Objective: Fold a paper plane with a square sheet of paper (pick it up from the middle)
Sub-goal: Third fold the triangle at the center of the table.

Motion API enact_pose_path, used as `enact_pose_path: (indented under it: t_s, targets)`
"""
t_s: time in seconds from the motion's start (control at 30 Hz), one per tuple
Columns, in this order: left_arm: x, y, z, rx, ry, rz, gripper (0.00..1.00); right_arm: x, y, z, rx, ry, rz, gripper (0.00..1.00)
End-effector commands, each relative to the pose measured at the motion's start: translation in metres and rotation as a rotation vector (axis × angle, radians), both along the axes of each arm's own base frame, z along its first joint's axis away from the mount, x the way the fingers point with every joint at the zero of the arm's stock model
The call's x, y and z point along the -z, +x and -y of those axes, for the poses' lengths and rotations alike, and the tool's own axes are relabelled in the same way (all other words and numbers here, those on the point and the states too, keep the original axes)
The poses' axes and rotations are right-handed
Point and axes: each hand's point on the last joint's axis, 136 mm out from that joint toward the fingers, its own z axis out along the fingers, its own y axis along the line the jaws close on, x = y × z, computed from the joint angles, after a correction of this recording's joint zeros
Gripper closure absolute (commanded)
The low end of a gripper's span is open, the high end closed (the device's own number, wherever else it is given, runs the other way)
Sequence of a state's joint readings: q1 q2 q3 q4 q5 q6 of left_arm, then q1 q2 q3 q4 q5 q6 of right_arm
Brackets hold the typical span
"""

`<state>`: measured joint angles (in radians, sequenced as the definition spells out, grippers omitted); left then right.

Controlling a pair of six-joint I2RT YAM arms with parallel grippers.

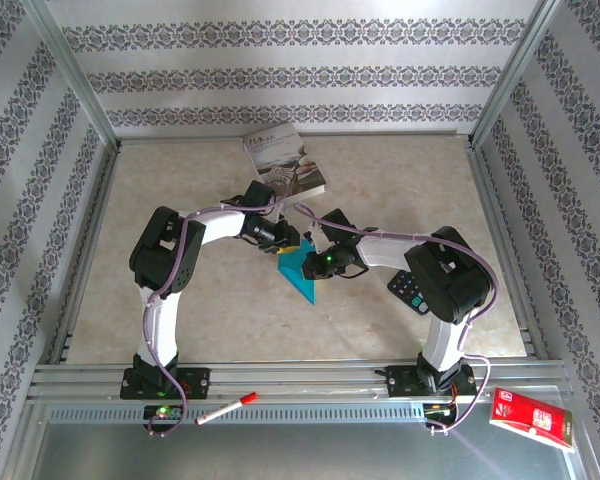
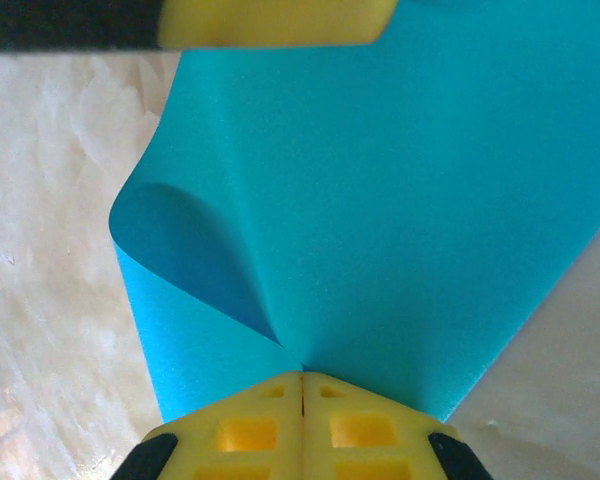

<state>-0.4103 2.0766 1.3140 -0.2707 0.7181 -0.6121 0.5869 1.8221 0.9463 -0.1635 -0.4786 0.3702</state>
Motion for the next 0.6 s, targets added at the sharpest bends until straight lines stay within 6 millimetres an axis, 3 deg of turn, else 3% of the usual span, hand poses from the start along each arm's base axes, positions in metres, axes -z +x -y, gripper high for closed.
enact_pose_path:
  t_s: [0.0, 0.13, 0.23, 0.4, 0.57]
  targets:
    - [-0.024, 0.013, -0.014, -0.048, 0.028, 0.037, 0.69, 0.022, -0.015, 0.015, 0.008, -0.089, -0.032, 0.95]
    - [-0.045, 0.016, -0.029, -0.107, 0.008, 0.076, 0.64, 0.023, -0.016, 0.015, 0.009, -0.088, -0.033, 0.95]
    - [-0.058, 0.006, -0.042, -0.160, 0.006, 0.103, 0.64, 0.024, -0.016, 0.015, 0.012, -0.089, -0.038, 0.95]
    - [-0.061, -0.048, -0.042, -0.231, -0.048, 0.093, 0.82, 0.027, -0.017, 0.016, 0.017, -0.094, -0.047, 0.95]
    - [-0.067, -0.103, -0.008, -0.183, -0.095, 0.121, 1.00, 0.031, -0.017, 0.015, 0.013, -0.100, -0.058, 0.96]
